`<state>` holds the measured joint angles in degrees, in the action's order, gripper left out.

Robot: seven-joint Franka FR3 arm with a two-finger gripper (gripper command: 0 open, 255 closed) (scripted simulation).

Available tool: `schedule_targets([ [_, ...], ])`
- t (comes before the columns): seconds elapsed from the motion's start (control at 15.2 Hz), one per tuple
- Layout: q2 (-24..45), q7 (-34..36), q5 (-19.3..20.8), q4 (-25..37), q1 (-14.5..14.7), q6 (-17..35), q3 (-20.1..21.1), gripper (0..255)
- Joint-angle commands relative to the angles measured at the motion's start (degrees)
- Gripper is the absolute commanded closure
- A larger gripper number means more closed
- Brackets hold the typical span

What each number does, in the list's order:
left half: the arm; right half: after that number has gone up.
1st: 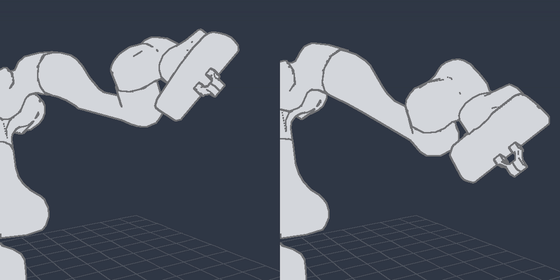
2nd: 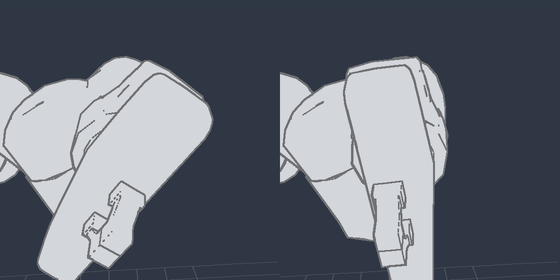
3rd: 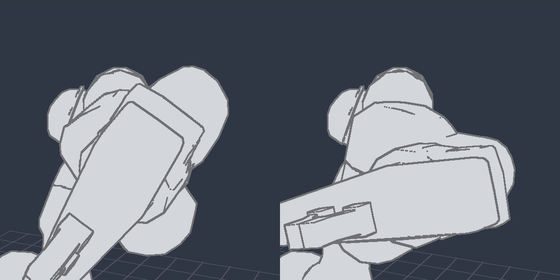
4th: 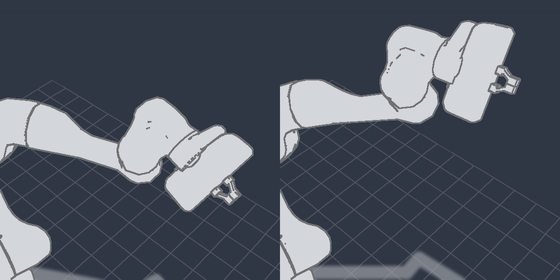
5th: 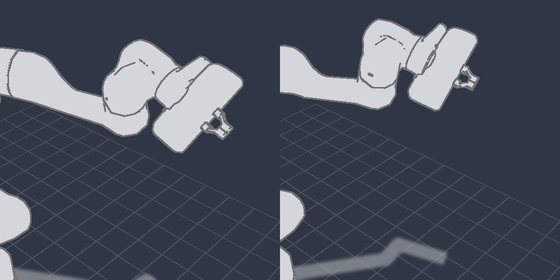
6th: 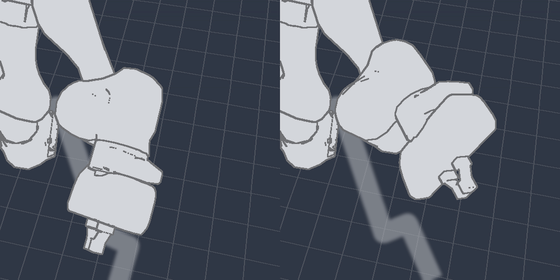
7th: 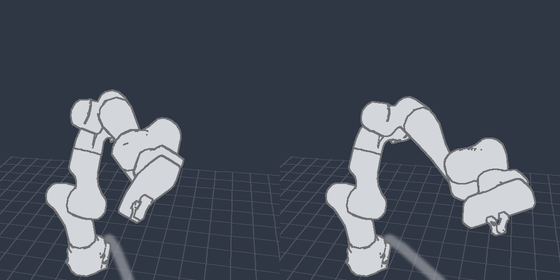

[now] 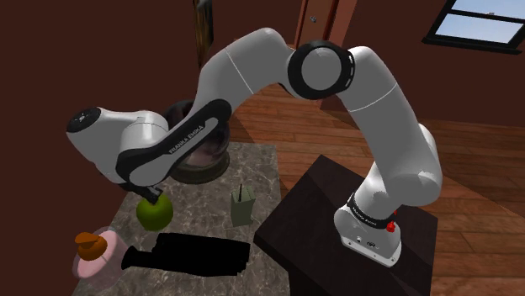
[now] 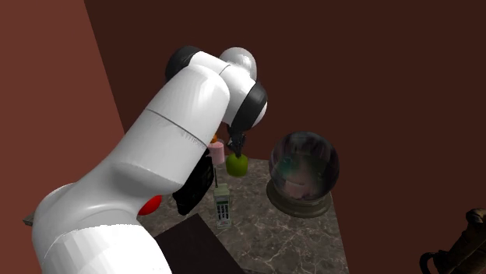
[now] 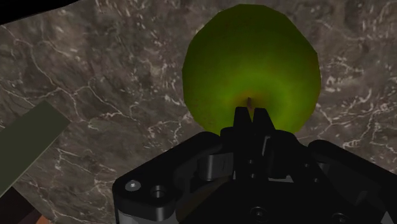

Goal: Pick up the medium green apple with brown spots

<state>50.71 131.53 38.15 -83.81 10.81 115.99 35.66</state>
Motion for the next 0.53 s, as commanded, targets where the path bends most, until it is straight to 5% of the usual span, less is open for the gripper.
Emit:
schedule_targets([
  [0.0,-0.7,-0.4,-0.4,0.2,-0.2,-0.9,0.4,255],
  [0.46,-3.8,-1.4,-2.1,0.4,-1.0,-3.9,1.8,255],
])
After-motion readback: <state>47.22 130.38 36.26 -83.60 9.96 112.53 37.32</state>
